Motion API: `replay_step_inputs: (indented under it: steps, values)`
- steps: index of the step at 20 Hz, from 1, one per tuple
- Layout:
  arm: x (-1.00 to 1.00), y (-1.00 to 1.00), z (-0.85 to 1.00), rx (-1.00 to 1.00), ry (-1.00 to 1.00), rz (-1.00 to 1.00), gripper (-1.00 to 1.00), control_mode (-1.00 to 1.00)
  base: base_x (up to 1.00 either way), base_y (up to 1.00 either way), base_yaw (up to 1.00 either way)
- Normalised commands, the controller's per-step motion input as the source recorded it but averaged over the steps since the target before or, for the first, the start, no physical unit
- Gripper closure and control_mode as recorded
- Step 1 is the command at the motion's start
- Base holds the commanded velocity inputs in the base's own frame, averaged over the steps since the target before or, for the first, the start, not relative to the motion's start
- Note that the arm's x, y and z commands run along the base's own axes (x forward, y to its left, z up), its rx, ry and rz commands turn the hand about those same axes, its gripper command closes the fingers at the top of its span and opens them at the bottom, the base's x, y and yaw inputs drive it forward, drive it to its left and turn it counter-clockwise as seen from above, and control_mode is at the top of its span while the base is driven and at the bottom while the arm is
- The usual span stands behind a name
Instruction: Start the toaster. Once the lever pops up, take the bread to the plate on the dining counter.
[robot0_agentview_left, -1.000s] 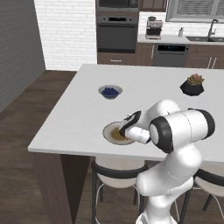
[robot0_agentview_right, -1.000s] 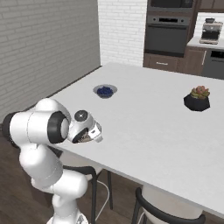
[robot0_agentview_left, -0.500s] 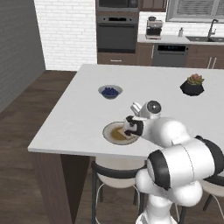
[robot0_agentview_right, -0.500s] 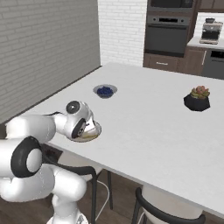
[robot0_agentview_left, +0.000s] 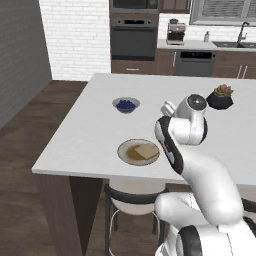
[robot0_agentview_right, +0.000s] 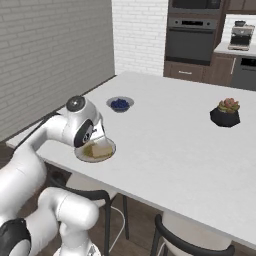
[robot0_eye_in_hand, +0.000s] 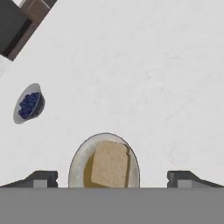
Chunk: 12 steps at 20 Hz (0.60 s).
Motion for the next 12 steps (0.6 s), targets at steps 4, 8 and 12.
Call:
replay_step_inputs:
  steps: [4,8,12]
  values:
    - [-1.00,0.00,0.25,-0.10,0.00,0.02,-1.00,-1.00,0.00,0.00,0.00]
    - [-1.00,0.00,0.02,-0.11,0.00,0.06,-1.00,-1.00,0.00,0.00,0.00]
    - [-1.00,0.00,-0.10,-0.03,0.00,0.12,-1.00,-1.00,0.00,0.00,0.00]
